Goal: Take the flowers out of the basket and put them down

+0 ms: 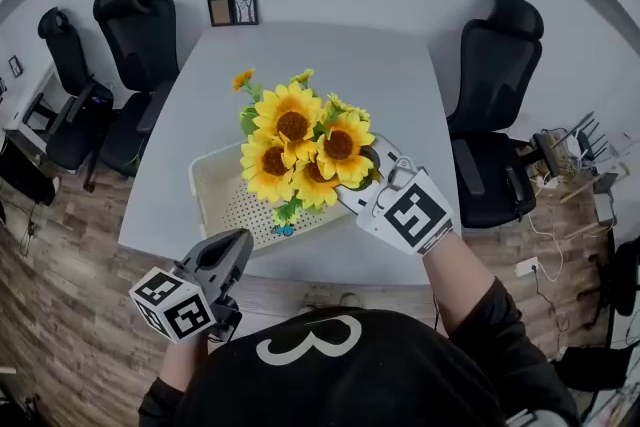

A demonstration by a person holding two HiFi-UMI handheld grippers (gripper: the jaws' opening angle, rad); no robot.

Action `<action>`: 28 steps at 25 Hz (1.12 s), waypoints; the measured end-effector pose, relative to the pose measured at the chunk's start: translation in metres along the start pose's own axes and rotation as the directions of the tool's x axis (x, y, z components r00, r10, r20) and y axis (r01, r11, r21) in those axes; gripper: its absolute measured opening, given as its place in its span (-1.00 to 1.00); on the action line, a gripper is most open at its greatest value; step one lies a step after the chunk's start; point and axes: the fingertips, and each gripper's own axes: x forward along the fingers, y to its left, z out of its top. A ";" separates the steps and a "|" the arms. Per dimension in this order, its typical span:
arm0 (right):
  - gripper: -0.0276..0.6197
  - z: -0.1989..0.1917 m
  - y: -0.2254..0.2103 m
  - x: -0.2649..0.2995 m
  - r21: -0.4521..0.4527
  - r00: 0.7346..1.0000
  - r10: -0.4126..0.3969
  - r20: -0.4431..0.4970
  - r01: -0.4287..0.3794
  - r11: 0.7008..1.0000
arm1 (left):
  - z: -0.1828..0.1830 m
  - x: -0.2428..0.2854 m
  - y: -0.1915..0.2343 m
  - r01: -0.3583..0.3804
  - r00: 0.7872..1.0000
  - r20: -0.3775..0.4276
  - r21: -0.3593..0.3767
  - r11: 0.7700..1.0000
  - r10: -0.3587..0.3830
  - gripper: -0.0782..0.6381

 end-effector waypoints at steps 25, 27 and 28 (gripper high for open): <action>-0.47 -0.111 -0.090 -0.199 0.121 0.934 -0.330 -0.134 0.346 0.930 | -0.034 0.168 -0.117 0.201 0.963 -0.184 0.012 0.980 -0.195 -0.75; -0.47 -0.126 -0.091 -0.206 0.154 0.930 -0.337 -0.147 0.358 0.921 | -0.041 0.175 -0.121 0.201 0.960 -0.202 0.012 0.980 -0.194 -0.75; -0.47 -0.132 -0.091 -0.203 0.167 0.929 -0.337 -0.156 0.361 0.918 | -0.043 0.176 -0.119 0.202 0.958 -0.212 0.009 0.979 -0.195 -0.75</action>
